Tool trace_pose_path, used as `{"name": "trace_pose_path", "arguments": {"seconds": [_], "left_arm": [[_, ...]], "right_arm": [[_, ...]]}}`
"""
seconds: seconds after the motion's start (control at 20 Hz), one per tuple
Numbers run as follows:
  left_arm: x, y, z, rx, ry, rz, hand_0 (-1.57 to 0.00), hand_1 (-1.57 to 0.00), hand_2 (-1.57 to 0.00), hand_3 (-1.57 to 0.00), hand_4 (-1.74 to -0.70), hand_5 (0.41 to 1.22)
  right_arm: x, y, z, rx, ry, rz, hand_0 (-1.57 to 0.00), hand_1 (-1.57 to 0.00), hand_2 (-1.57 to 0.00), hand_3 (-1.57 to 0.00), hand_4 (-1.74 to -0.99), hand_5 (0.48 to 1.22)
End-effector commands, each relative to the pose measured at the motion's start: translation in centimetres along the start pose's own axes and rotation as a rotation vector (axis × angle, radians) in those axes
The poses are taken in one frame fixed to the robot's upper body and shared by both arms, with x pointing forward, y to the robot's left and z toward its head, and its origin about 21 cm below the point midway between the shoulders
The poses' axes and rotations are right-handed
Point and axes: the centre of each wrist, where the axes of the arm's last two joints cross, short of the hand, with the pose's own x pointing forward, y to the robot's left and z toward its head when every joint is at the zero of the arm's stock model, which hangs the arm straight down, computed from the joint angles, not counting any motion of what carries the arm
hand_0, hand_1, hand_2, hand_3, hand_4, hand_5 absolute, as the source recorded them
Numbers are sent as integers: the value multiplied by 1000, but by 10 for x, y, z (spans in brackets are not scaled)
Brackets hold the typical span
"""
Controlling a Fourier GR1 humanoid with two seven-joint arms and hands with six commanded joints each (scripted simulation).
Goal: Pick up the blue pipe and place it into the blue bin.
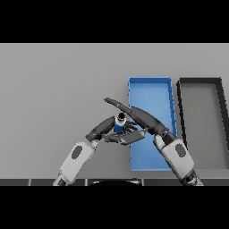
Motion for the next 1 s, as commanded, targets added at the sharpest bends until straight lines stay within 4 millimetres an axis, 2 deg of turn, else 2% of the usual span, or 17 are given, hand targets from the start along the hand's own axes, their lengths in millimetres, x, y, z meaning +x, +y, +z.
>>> {"name": "trace_pose_path", "arguments": {"seconds": [0.0, 0.1, 0.15, 0.25, 0.3, 0.4, 0.45, 0.5, 0.6, 0.7, 0.8, 0.9, 0.95], "left_arm": [[1, -1, 2, 0, -4, -11, -1571, -1571, -1571, -1571, -1469, 1221], [1, 3, 4, 4, 18, -25, -1571, -1571, -1571, -1571, -1465, 1221], [2, 4, 1, 5, 33, -32, -1571, -1571, -1571, -1571, -1462, 1221], [5, 1, 0, -2, 46, -13, -1571, -1571, -1571, -1571, -1560, 1221], [3, 2, 3, -4, 71, -31, -1571, -1571, -1571, -1571, -1595, 1221], [1, 1, 1, 12, 89, -42, -1571, -1571, -1571, -1571, -1645, 1221], [3, 2, 0, 2, 74, -27, -1571, -1571, -1571, -1511, -1662, 1221], [3, 2, 2, 7, 34, 3, -1571, -1571, -1571, -1523, -1677, 1221], [2, 2, 3, 8, 10, 34, -1571, -1571, -1571, -1502, -1699, 1221], [-1, -1, 0, -2, 13, 46, -1571, -1571, -1571, -1464, -1713, 1221], [1, 3, 3, 2, 19, 33, -1571, -1571, -1571, -1437, -1722, 1221], [3, 1, 4, 2, 8, 30, -1571, -1571, -1571, -1433, -1728, 1221], [6, 2, 2, 10, 25, 23, -1571, -1571, -1571, -1428, -1730, 1221]], "right_arm": [[-1, 1, -8, 9, 0, 4, -27, -39, -91, 1, -1184, 516], [-3, -1, -14, 29, 12, 11, -69, -108, -166, -44, -1204, 497], [-2, -1, -18, 44, 13, 14, -168, -218, -261, -128, -1233, 487], [-2, 0, -24, 69, -3, 15, -507, -530, -538, -401, -1331, 489], [-2, 3, -28, 78, -5, 11, -702, -703, -745, -604, -1406, 500], [-2, 3, -33, 78, -11, -1, -1015, -1015, -1042, -872, -1514, 550], [-2, 4, -36, 79, -25, -19, -1126, -1127, -1148, -953, -1551, 596], [-1, 9, -34, 84, -39, -45, -1215, -1215, -1233, -1021, -1581, 650], [-4, 12, -37, 92, -53, -66, -1343, -1343, -1354, -1186, -1628, 856], [-6, 13, -35, 95, -51, -49, -1425, -1425, -1432, -1304, -1665, 987], [-6, 16, -35, 94, -93, -36, -1478, -1478, -1482, -1400, -1692, 1071], [-6, 22, -35, 95, -129, -38, -1511, -1511, -1514, -1462, -1710, 1125], [-8, 17, -36, 79, -132, -48, -1523, -1523, -1526, -1484, -1716, 1144]]}}
